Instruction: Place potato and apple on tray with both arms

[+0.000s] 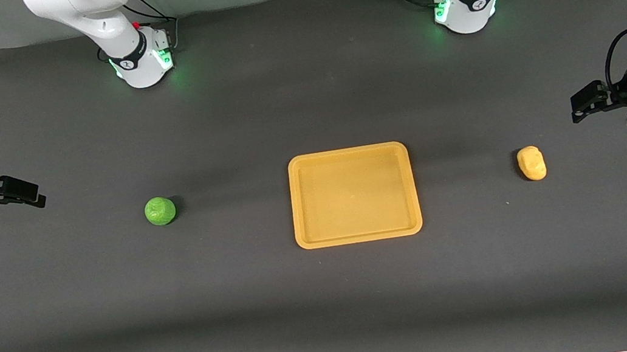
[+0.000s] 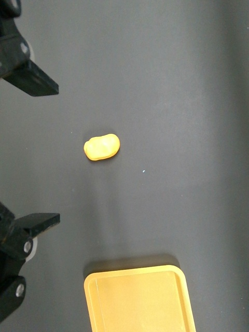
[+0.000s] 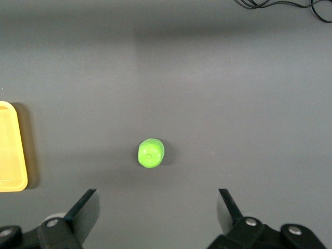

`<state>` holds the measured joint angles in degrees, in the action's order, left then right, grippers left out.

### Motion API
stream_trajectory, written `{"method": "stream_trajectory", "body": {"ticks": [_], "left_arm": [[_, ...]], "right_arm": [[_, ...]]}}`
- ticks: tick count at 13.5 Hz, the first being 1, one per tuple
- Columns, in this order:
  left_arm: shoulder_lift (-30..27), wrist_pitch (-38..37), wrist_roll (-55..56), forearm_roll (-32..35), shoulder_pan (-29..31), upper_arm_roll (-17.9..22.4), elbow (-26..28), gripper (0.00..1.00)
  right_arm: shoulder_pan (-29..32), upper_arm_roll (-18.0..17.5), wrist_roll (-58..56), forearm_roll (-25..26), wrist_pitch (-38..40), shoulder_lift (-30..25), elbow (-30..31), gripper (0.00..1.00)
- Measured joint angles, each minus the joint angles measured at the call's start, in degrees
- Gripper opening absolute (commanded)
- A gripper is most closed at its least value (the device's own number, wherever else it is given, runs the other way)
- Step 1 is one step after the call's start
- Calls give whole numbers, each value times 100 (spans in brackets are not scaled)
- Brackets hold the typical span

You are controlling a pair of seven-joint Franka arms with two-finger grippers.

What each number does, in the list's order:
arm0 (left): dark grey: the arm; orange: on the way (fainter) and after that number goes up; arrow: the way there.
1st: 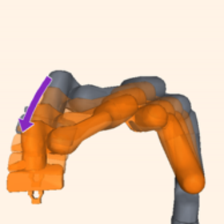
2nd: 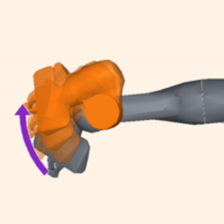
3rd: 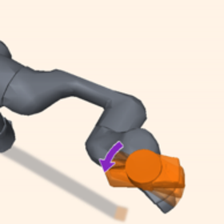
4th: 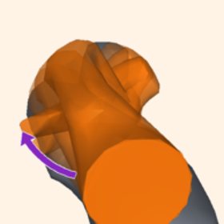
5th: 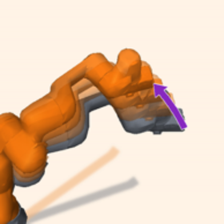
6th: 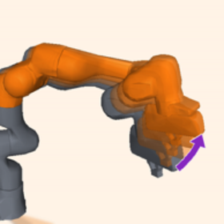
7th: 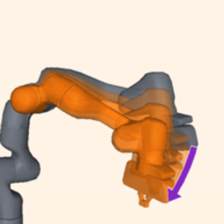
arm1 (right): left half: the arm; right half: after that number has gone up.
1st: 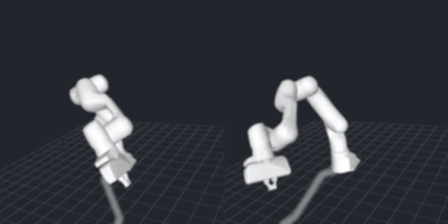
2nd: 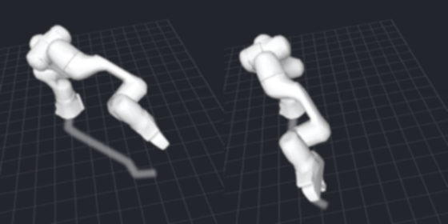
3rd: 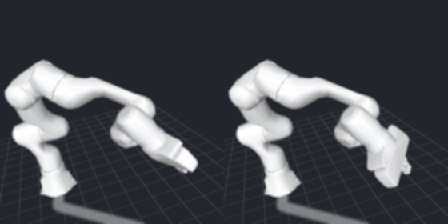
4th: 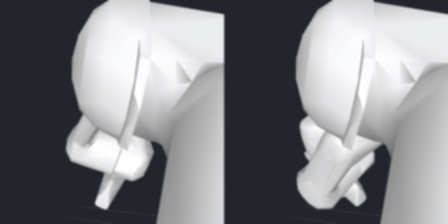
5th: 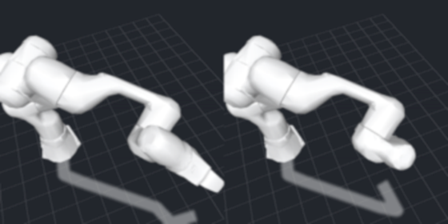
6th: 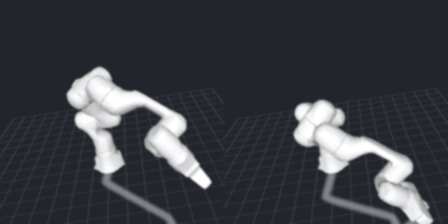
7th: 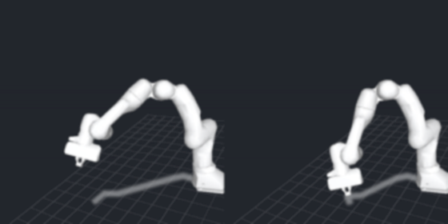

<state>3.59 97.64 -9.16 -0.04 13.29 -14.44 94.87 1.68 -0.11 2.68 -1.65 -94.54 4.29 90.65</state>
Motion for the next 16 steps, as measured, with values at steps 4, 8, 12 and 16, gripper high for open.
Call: {"method": "stream_trajectory", "body": {"ticks": [4, 8, 12, 16], "left_arm": [[0, 1, 0, -22, 6, 0, 0, 100], [0, 1, 261, 4, 6, -1, 0, 100], [0, 1, 419, 204, 5, -8, 0, 100], [3, 9, 463, 220, 4, -12, 21, 100]], "right_arm": [[-5, 0, 0, 0, 0, 0, 0, 100], [-28, -3, 0, 0, 9, -1, -17, 100], [-43, -8, -327, 1, 223, -24, -67, 100], [-43, -8, -654, 3, 340, -40, -73, 100]]}}
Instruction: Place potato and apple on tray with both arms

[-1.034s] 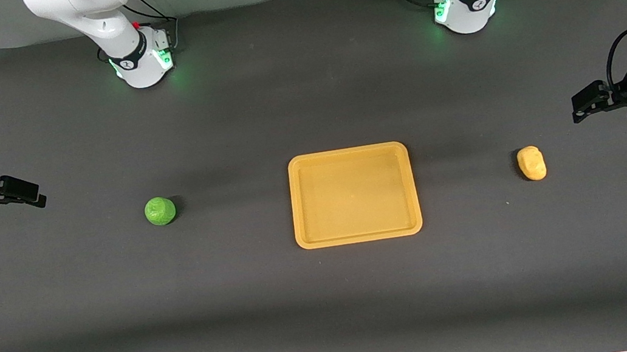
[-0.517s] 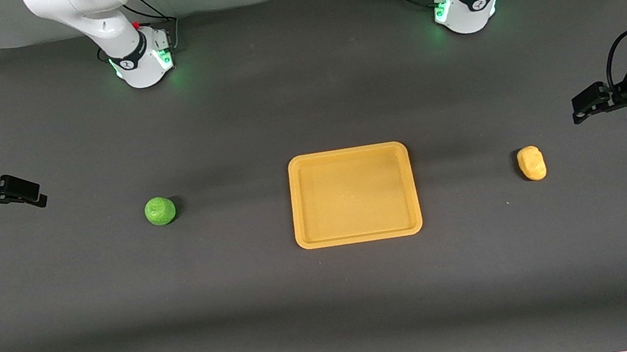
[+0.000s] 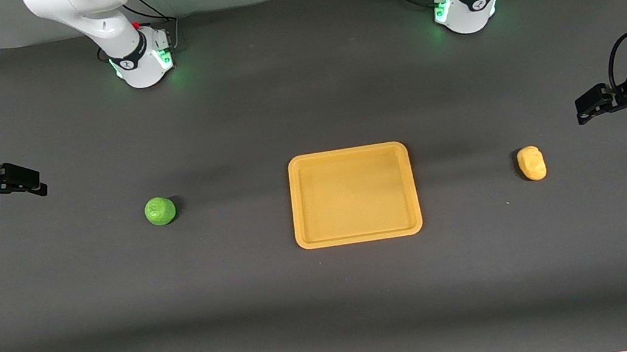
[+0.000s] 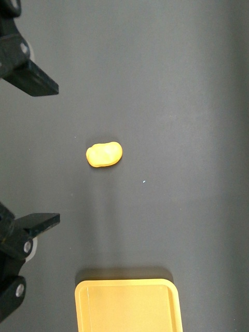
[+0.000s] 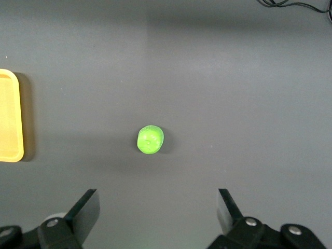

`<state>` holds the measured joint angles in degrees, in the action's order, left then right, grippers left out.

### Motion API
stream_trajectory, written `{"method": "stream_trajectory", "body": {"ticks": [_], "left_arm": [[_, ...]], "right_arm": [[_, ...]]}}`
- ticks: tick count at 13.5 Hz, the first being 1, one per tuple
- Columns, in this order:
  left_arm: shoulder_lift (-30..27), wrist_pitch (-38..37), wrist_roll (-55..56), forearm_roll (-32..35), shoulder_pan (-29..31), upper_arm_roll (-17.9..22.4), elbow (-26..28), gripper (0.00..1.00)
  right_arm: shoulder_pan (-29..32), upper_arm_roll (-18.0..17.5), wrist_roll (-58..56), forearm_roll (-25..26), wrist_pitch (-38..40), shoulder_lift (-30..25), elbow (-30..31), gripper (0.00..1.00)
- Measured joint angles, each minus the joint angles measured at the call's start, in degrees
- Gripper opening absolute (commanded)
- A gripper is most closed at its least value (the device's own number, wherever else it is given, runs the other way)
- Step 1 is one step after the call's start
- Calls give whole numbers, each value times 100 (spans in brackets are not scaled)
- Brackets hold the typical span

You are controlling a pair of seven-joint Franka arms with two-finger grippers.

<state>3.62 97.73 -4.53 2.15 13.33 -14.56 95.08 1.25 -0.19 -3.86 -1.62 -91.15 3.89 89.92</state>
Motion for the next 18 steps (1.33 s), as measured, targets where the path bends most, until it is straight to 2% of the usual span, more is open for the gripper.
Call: {"method": "stream_trajectory", "body": {"ticks": [18], "left_arm": [[4, 173, 32, 6, 0, -2, 190, 100]], "right_arm": [[1, 10, -17, 1, 1, 1, -5, 100]]}}
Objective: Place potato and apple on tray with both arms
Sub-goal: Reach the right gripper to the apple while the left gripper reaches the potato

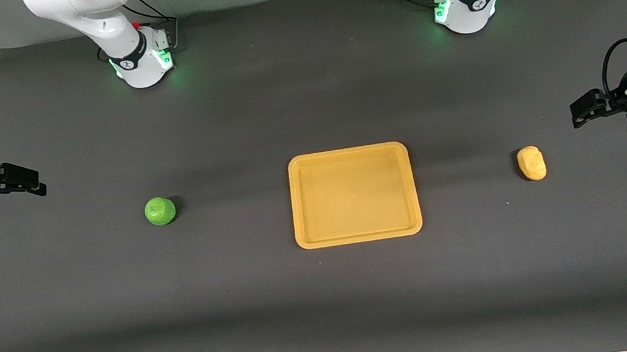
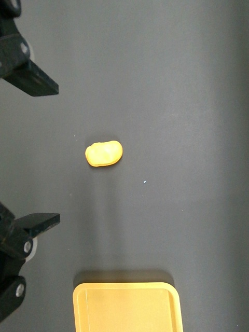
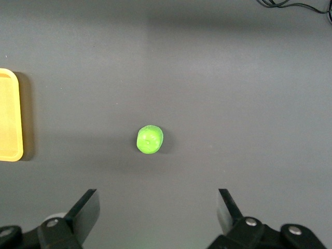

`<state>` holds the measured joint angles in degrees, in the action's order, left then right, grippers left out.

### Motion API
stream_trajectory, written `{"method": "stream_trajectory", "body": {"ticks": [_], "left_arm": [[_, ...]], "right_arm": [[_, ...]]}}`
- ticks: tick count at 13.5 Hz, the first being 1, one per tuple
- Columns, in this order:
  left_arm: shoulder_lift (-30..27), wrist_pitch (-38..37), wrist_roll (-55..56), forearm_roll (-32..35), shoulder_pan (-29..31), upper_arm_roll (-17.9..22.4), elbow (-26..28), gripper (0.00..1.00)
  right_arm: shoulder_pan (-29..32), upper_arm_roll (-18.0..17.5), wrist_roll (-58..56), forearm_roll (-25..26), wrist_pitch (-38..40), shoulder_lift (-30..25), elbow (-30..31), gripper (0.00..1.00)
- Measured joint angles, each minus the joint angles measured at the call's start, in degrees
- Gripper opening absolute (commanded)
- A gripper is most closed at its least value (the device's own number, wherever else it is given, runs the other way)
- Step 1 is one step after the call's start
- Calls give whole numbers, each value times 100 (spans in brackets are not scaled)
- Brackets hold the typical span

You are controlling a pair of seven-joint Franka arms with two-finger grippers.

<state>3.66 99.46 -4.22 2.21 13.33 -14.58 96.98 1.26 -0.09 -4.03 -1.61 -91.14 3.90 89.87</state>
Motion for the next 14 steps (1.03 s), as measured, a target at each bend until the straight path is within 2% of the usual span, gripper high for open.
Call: {"method": "stream_trajectory", "body": {"ticks": [5, 7, 9, 11, 14], "left_arm": [[0, 0, 1, 0, 0, 0, 5, 100], [-8, 229, 1, 6, 0, 0, 157, 100], [-18, 890, 2, 21, 4, 6, 684, 100], [9, 1660, -48, 61, 26, 19, 1472, 100], [258, 2885, -322, 82, 274, 62, 2583, 100]], "right_arm": [[-1, -3, 0, 0, 0, 12, 1, 100], [-33, -7, 0, 0, 0, 22, 12, 100], [-125, -10, 0, 0, 11, 1, 75, 100], [-293, -13, 37, 0, -206, -185, 452, 100], [-512, -21, 133, 0, -952, -973, 1760, 100]]}}
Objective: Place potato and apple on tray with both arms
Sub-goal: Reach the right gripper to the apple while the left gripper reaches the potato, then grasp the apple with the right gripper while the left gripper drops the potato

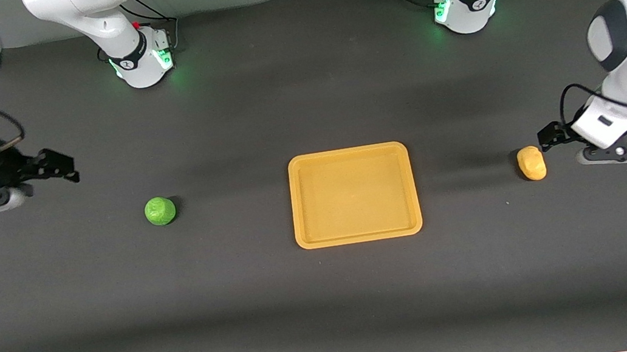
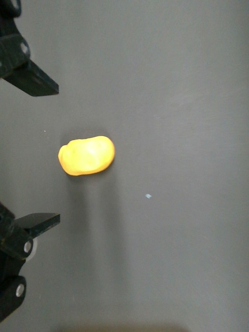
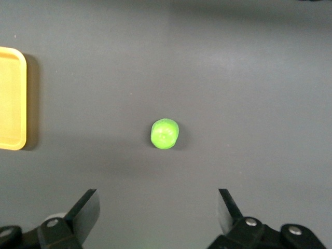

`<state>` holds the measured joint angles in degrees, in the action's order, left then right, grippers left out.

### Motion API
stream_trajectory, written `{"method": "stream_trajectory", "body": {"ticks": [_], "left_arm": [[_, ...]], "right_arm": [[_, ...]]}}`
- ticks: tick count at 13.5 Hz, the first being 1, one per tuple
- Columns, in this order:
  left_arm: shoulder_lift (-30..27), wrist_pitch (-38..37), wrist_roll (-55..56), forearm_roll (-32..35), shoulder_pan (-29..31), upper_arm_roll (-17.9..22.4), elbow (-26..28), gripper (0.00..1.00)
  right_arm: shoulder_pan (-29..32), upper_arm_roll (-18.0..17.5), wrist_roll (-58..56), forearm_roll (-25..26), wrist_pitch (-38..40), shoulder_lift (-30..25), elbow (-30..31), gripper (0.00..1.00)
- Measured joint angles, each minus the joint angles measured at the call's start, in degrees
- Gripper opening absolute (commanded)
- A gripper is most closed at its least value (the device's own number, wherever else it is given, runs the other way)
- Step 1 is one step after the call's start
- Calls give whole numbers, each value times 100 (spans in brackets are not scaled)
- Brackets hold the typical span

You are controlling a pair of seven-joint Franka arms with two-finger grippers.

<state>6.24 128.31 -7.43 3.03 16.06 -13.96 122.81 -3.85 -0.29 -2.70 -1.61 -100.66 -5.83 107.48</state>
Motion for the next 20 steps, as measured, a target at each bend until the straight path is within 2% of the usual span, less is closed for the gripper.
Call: {"method": "stream_trajectory", "body": {"ticks": [3, 4, 5, 7, 8, 9, 10, 12, 14, 17, 20], "left_arm": [[698, 584, -76, 26, 231, 23, 360, 99], [991, 779, -78, 56, 287, 24, 363, 97], [1289, 1009, -82, 71, 320, 24, 358, 90], [1757, 1300, -101, 103, 327, 19, 336, 53], [1894, 1327, -120, 143, 328, 17, 307, 37], [1942, 1278, -135, 178, 329, 15, 241, 16], [1930, 1052, -136, 195, 329, -5, 120, 9], [1856, 157, 22, 195, 251, -100, -366, 9], [1772, -398, 669, 193, -194, -152, -817, 9], [1793, -162, 1746, 118, -1436, -202, -952, 12], [1872, 319, 2412, -203, -2503, -206, -1013, 12]], "right_arm": [[-91, -4, 24, 0, -564, -826, 1306, 100], [-90, 1, 25, 0, -645, -975, 1552, 100], [-90, 5, 25, 1, -692, -1055, 1690, 100], [-87, 27, 27, 1, -781, -1070, 1792, 100], [-87, 38, 28, 1, -867, -1065, 1837, 100], [-87, 41, 28, 1, -943, -1063, 1882, 100], [-87, 41, 31, 1, -1011, -1059, 1926, 100], [-87, 41, 97, 1, -1229, -1008, 2014, 100], [-89, 39, 154, 1, -1540, -815, 2099, 100], [-96, 35, 221, 1, -2298, -242, 2224, 100], [-304, 28, 514, 1, -3523, 324, 2663, 100]]}}
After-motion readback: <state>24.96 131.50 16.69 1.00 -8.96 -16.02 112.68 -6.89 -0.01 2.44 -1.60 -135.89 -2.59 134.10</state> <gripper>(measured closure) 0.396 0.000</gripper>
